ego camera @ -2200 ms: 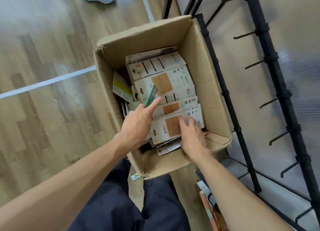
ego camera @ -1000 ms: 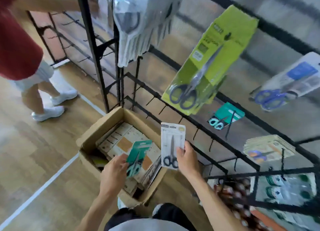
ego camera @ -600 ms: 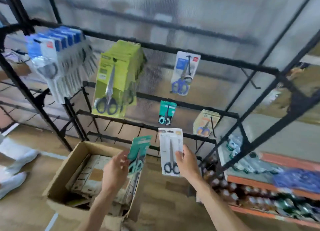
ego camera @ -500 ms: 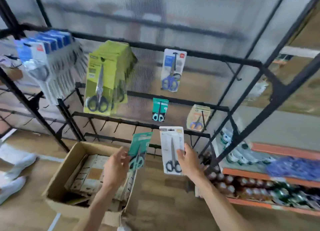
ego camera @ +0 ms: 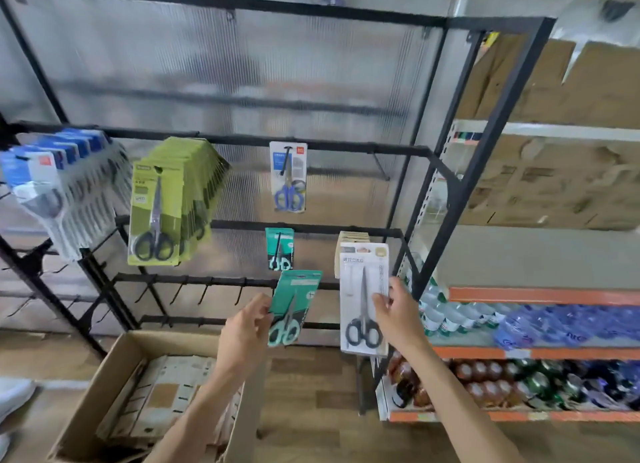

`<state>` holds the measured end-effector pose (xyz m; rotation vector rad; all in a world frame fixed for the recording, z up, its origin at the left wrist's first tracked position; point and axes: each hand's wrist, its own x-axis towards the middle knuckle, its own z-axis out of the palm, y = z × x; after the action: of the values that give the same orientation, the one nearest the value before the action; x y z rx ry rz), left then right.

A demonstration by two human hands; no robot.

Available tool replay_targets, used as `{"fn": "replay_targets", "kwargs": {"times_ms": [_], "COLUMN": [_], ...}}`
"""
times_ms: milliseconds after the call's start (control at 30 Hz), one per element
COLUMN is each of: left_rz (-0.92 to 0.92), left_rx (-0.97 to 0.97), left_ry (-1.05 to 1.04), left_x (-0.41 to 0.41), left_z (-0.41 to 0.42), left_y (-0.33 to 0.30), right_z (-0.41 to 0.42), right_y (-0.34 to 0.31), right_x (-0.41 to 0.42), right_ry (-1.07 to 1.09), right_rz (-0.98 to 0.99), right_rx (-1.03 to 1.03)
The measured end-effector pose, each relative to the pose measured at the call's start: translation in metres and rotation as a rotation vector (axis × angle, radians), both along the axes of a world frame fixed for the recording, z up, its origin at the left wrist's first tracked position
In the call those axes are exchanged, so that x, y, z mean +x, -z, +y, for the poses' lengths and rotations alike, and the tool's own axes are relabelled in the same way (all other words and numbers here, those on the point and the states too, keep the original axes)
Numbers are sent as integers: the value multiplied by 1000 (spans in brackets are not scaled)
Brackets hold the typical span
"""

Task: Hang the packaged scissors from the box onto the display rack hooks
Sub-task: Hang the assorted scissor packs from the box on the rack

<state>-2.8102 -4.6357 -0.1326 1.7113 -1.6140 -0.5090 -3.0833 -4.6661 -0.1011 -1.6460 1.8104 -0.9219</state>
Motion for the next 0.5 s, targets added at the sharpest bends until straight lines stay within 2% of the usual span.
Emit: {"fn": "replay_targets", "kwargs": {"times_ms": [133,267,500], "left_rz": [3,35,51], "left_rx": [-104,-196,-210], "left_ry": [90,158,247], "left_x": [-4,-6,0], "left_z": [-32,-58,-96], "left_y": [-38,-60,-59], "right_z": [-30,-54,-78], "right_y": [-55,-88,-95], "right_x": [-7,-10,-1], "right_ry": [93,140,217], "right_rz": [-16,-50,-83], "right_rx": [-123,-133,-127]}}
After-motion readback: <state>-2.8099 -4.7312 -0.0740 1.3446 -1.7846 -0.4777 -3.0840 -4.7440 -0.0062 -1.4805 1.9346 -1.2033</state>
